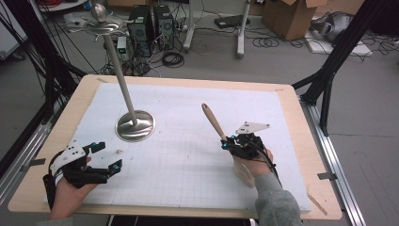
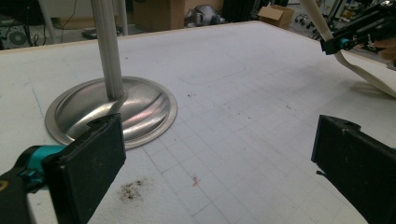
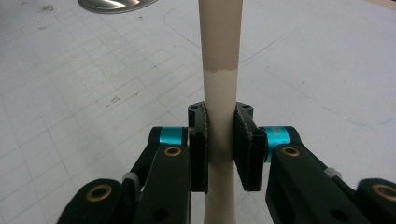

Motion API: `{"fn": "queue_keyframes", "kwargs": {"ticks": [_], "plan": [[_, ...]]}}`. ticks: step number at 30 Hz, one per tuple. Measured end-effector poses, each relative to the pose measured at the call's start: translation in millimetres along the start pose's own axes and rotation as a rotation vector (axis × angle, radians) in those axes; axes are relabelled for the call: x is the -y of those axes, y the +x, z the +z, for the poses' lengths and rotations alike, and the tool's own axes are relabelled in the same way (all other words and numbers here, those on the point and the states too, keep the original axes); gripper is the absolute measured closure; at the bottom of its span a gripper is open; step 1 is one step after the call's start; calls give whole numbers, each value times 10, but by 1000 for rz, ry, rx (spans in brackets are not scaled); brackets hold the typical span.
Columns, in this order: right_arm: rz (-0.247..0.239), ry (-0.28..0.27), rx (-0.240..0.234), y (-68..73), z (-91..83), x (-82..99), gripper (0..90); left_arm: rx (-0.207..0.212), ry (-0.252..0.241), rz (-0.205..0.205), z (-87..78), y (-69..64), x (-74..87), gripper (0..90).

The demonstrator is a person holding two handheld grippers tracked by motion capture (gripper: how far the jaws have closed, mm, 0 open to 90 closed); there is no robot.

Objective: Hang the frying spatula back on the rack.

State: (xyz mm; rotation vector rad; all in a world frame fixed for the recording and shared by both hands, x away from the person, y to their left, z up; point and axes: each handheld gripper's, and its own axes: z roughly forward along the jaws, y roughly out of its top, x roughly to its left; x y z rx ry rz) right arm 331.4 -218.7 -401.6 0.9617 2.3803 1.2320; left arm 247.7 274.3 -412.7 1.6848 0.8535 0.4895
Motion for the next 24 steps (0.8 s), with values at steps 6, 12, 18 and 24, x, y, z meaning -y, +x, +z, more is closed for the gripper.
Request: {"fn": "queue_keyframes", "kwargs": {"ticks": [6, 12, 18, 24], "plan": [[0, -10, -8, 19, -26, -66, 778, 2, -4, -5, -2, 0, 2, 34], [-13, -40, -15, 41, -60, -155, 779, 3, -2, -4, -3, 4, 3, 34], [-26, -61, -24, 67, -91, -242, 778, 2, -2, -6, -7, 7, 3, 34], [-37, -71, -28, 91, -119, -330, 779, 4, -4, -6, -8, 3, 2, 34]]}}
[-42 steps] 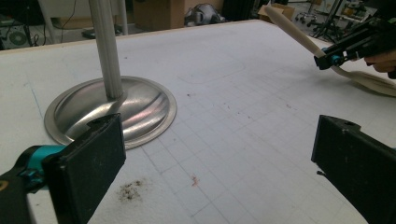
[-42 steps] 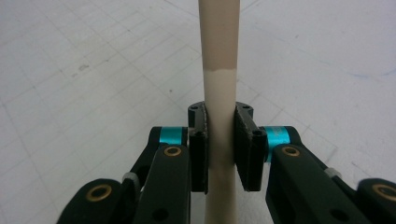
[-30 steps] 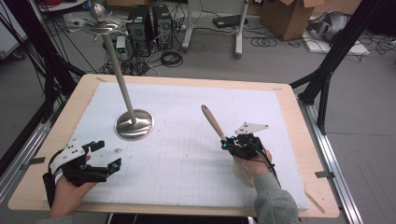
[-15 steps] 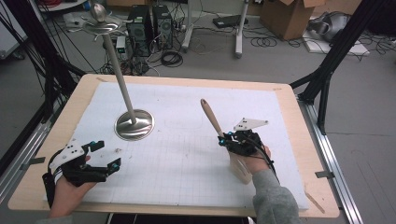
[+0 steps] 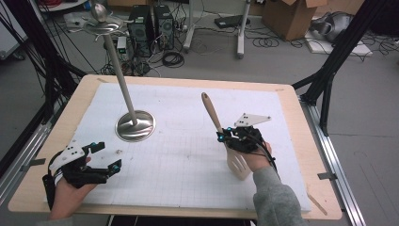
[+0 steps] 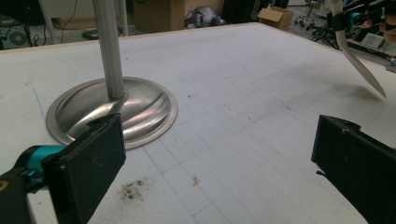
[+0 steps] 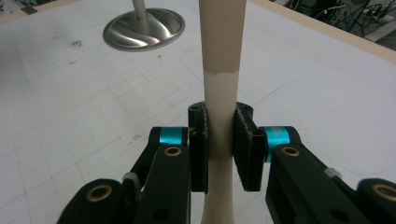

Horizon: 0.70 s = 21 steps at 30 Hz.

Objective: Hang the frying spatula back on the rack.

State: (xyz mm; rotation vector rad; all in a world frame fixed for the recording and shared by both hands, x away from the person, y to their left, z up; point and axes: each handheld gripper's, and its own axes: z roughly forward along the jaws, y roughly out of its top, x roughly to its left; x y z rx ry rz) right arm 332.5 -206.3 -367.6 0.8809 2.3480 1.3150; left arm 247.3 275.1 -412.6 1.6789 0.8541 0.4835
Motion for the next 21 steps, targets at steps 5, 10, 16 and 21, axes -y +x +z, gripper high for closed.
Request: {"fn": "queue_keyframes", "kwargs": {"ticks": [5, 10, 16, 21], "plan": [[-7, -15, -9, 15, -17, -78, 778, -2, 0, -1, 2, 4, 2, 34], [-8, -34, -20, 35, -28, -175, 779, 2, -4, -6, 9, 8, 4, 34], [-10, -52, -34, 45, -31, -282, 779, 4, -7, -13, 21, 21, 7, 34], [-22, -59, -41, 62, -28, -380, 779, 9, -9, -14, 23, 14, 10, 34]]}}
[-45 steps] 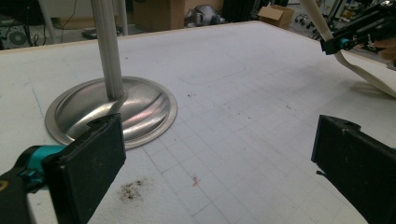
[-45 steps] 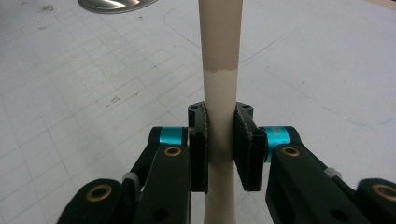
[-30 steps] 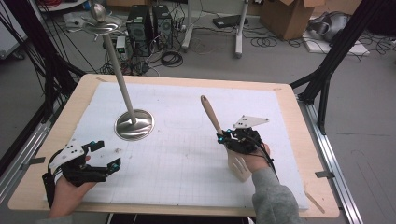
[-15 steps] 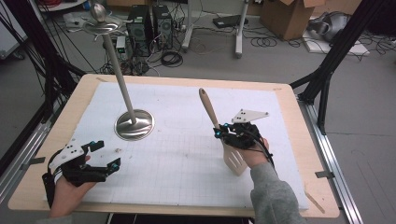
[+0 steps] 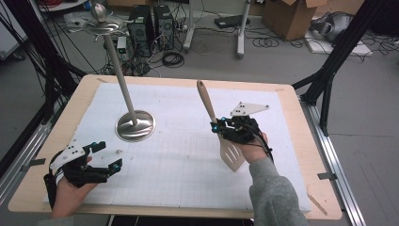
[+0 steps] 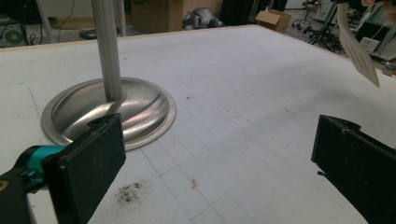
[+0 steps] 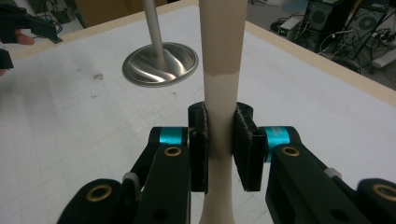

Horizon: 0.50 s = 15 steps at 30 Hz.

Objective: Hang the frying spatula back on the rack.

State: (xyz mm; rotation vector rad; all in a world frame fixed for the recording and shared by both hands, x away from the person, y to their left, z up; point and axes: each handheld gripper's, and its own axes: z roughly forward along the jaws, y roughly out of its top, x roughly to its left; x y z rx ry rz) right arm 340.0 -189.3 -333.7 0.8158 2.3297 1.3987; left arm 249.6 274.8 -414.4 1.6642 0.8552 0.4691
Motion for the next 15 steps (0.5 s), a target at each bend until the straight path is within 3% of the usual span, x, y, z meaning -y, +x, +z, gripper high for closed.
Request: {"fn": "queue_keyframes", "kwargs": {"ticks": [9, 15], "plan": [[-41, -3, -35, 89, 24, -171, 779, 0, -12, -3, -13, 5, 0, 34], [-42, -4, -40, 97, 38, -247, 778, 0, -7, -3, -21, 14, 14, 34]]}}
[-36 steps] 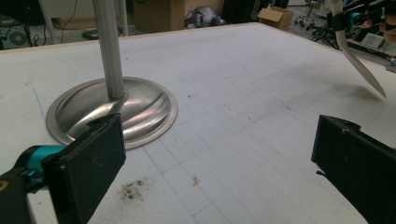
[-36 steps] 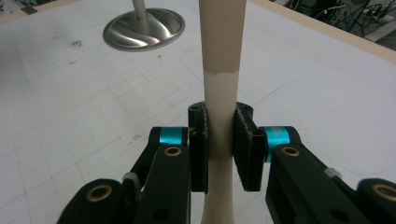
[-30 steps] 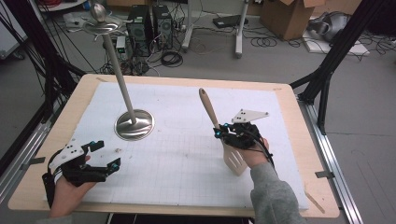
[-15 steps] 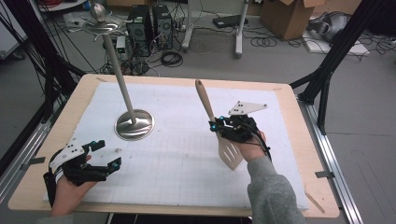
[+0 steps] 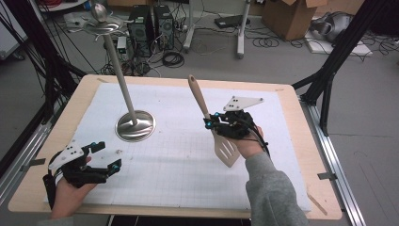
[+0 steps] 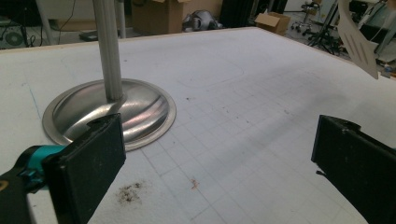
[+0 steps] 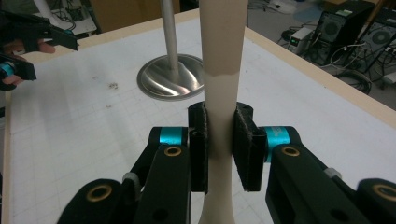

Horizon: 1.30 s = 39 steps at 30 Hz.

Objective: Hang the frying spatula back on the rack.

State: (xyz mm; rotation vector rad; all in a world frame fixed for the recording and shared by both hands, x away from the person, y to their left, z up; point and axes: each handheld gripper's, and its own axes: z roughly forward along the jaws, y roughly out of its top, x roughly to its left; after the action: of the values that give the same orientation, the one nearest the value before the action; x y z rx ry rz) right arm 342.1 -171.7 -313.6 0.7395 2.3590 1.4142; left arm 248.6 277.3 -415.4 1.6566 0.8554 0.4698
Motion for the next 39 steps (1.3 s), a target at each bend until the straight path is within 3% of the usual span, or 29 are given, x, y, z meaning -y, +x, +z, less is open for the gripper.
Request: {"fn": "queue_keyframes", "kwargs": {"ticks": [5, 27, 39], "plan": [[-7, 2, -19, 27, 17, -89, 779, -4, -17, -9, -19, 7, 10, 34], [-36, 1, -107, 70, 146, -517, 779, -7, 3, -4, -46, 12, 70, 34], [-40, 0, -130, 82, 252, -726, 778, -23, 7, -12, -104, 12, 107, 34]]}}
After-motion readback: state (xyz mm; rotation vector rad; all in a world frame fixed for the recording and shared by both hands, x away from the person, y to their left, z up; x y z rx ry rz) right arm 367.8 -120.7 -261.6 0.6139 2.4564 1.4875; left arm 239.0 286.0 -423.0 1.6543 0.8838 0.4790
